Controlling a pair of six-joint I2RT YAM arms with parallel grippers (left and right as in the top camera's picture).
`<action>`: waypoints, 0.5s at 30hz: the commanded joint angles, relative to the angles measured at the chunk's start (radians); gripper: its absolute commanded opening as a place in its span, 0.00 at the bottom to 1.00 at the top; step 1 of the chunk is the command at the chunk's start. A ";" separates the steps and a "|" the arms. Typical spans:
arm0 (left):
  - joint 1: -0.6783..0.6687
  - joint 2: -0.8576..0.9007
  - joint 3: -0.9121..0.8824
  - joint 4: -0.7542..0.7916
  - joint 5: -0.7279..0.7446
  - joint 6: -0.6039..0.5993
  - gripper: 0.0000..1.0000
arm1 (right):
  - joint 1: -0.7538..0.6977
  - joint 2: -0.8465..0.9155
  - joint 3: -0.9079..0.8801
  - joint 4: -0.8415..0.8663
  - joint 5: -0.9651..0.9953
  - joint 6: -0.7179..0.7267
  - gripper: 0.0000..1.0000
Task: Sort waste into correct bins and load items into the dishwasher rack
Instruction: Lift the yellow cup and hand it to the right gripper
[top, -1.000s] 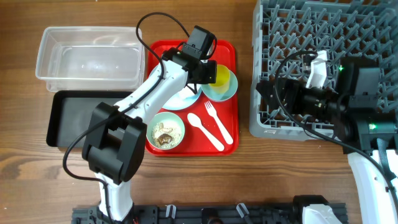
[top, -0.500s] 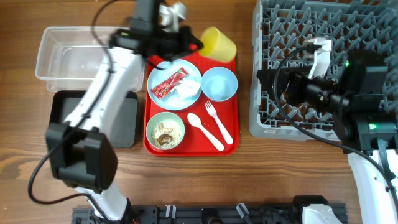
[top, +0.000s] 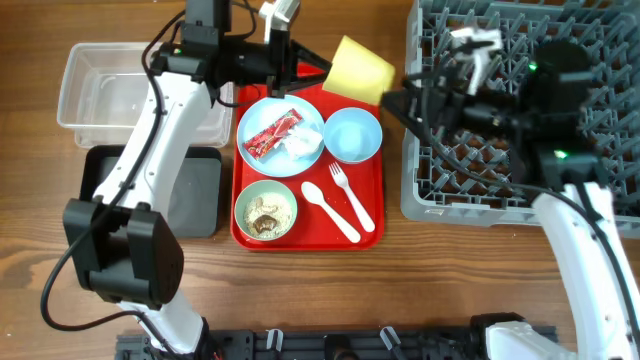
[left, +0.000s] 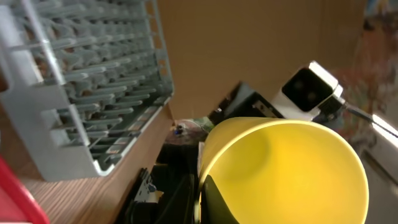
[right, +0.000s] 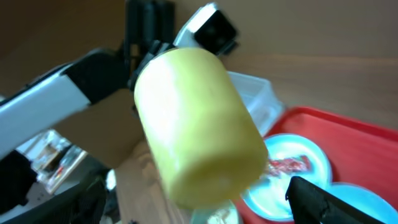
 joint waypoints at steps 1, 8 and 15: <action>-0.024 -0.014 0.009 0.008 0.055 -0.007 0.04 | 0.038 0.045 0.019 0.083 -0.056 0.090 0.92; -0.036 -0.014 0.009 0.014 0.054 -0.007 0.04 | 0.069 0.062 0.019 0.115 -0.064 0.108 0.76; -0.034 -0.014 0.009 0.117 0.055 -0.078 0.04 | 0.069 0.062 0.019 0.077 -0.064 0.079 0.71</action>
